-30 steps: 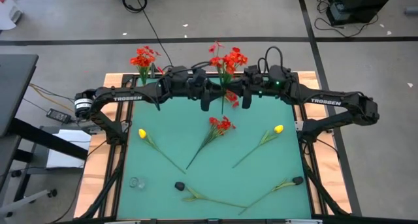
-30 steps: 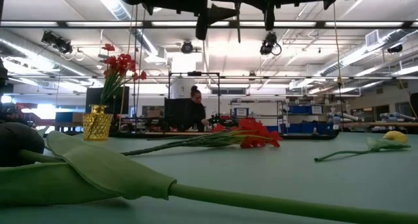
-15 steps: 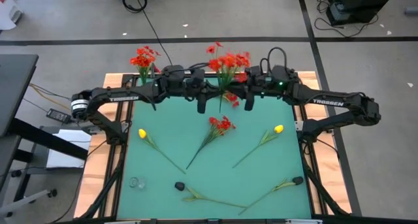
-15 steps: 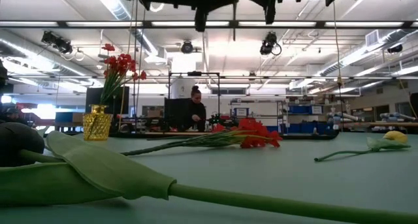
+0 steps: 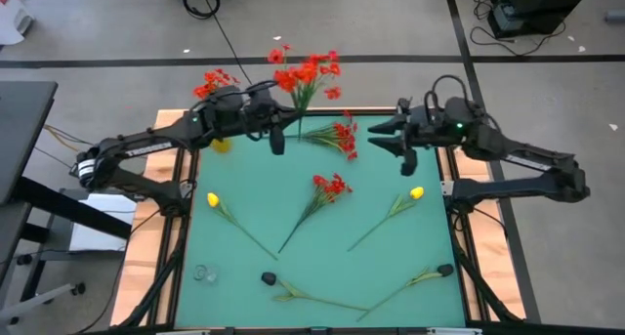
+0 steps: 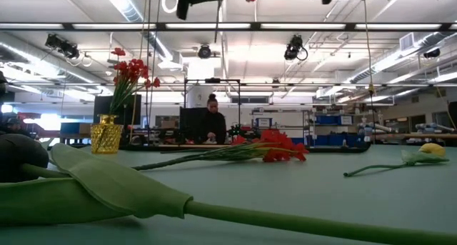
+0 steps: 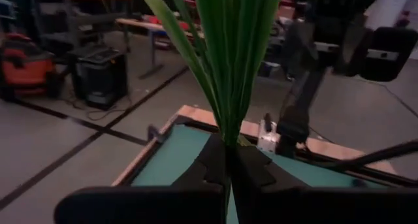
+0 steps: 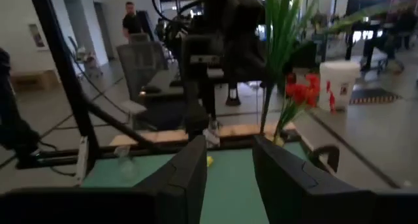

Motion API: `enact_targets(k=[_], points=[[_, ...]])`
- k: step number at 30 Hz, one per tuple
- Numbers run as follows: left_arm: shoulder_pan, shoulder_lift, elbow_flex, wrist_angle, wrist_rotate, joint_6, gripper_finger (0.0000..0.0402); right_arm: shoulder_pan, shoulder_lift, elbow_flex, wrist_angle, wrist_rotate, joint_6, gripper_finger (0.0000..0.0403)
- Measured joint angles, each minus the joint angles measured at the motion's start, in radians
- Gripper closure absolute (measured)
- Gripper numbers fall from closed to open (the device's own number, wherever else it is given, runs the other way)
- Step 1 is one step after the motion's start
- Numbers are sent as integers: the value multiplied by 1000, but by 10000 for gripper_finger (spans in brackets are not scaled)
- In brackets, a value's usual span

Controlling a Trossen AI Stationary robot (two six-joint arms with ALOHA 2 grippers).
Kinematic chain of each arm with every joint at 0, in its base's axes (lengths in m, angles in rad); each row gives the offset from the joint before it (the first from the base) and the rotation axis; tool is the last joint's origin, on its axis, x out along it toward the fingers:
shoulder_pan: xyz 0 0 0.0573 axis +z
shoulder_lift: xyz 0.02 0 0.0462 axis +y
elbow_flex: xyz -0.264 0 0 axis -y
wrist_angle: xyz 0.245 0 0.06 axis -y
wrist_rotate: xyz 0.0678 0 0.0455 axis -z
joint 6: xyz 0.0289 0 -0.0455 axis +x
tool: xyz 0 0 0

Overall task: Sort flowers into vase by color
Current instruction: Put the orange flowers into the yellow vase

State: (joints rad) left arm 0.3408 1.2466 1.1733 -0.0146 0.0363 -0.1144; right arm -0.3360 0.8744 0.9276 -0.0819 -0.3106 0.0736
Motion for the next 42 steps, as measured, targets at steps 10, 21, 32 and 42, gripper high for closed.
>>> enact_targets(k=[10, 21, 32, 42], points=[[17, -200, -137, -7, -85, 28, 395, 57, -153, 1, -121, 6, 89, 284], [20, -375, -209, -99, -91, 51, 392, 86, -183, 1, -218, 56, 55, 284], [21, -450, -210, -163, -90, 107, 384, 86, -181, 1, -217, 56, 61, 284], [23, -498, -210, -274, -89, 173, 389, 86, -179, 1, -207, 55, 62, 284]])
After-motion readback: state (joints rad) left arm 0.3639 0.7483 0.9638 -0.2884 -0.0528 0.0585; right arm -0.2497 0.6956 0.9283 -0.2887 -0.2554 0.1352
